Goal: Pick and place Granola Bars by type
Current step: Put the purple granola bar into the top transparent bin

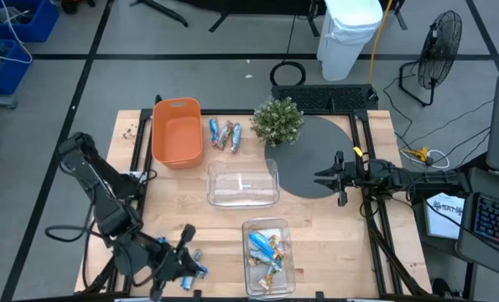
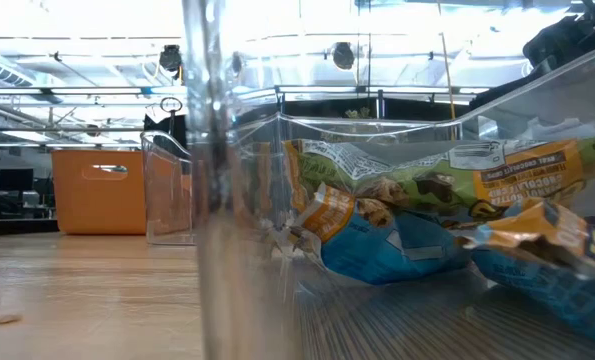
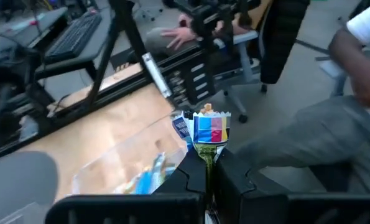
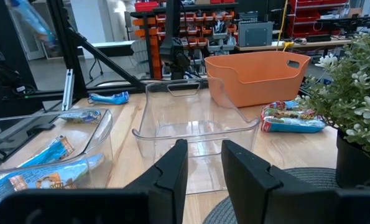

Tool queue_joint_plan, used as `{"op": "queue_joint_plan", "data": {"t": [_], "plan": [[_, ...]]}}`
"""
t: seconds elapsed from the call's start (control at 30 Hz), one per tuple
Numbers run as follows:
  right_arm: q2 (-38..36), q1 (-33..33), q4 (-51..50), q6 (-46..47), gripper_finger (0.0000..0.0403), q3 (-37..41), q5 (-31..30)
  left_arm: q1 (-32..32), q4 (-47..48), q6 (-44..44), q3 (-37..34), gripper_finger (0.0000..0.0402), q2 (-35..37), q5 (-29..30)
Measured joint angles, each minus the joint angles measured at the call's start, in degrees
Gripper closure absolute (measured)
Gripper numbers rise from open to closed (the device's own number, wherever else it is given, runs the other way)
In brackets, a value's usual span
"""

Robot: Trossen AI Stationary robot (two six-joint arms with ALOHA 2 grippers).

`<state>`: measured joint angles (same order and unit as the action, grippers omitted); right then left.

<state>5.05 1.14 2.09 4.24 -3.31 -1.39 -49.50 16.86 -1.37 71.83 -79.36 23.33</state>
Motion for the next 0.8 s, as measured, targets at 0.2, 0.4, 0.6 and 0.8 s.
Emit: {"op": "queue_joint_plan", "data": {"t": [0.2,0.4,0.6,0.8], "plan": [[-0.01,0.01,0.0,-0.01,0.0314,0.0,0.0,4.16,-1.9,1.88,-8.03,0.0391,7.42,2.21],[-0.01,0.01,0.0,-0.01,0.0314,-0.01,0.02,10.97,-15.96,3.98,-27.59,0.0391,21.36,-0.49],[-0.01,0.01,0.0,0.0,0.0314,0.0,0.02,17.19,-27.36,6.26,-43.52,0.0391,36.38,-4.82],[0.01,0.01,0.02,-0.01,0.0314,0.0,0.0,21.14,-37.29,12.16,-54.51,0.0391,47.25,-11.74]]}}
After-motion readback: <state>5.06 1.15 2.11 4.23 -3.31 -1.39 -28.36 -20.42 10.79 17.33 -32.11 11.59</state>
